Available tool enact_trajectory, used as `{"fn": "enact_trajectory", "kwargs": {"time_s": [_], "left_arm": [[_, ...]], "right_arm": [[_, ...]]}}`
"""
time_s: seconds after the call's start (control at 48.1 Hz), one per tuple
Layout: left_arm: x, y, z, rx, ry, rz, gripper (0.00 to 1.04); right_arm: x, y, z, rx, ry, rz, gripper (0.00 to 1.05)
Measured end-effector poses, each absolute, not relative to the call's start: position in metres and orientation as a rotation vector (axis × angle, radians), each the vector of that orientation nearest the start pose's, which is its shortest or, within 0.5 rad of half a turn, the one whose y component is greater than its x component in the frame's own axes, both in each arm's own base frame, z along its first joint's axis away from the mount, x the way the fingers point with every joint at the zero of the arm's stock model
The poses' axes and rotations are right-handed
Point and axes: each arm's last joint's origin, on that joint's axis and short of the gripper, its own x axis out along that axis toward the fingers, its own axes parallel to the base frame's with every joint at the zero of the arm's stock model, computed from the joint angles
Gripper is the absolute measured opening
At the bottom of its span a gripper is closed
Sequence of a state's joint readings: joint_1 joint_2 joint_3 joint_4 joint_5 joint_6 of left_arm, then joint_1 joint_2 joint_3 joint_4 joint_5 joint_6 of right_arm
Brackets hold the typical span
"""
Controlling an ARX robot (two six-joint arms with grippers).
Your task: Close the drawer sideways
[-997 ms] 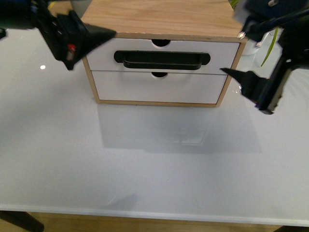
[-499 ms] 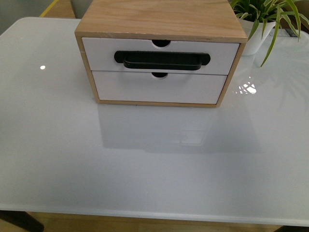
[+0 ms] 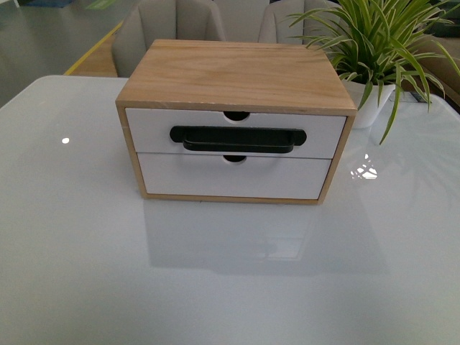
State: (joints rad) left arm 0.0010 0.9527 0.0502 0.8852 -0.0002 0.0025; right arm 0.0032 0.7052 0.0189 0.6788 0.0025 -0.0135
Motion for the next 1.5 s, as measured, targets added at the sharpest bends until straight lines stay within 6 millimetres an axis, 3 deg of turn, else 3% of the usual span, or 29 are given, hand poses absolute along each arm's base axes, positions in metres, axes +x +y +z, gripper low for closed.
{"fn": "enact_trajectory", "kwargs": {"time_s": [0.894,1.496], "left_arm": [[0.12,0.0,0.172,0.002,-0.016,0.001,0.02],[0.106,0.0,0.171,0.002,-0.01,0.002,0.02]], "right_arm": [[0.113,0.0,0.173,-0.013,-0.019,0.001,0.02],[0.097,0.0,0.169,-0.013,-0.012,0.003,0.02]]}}
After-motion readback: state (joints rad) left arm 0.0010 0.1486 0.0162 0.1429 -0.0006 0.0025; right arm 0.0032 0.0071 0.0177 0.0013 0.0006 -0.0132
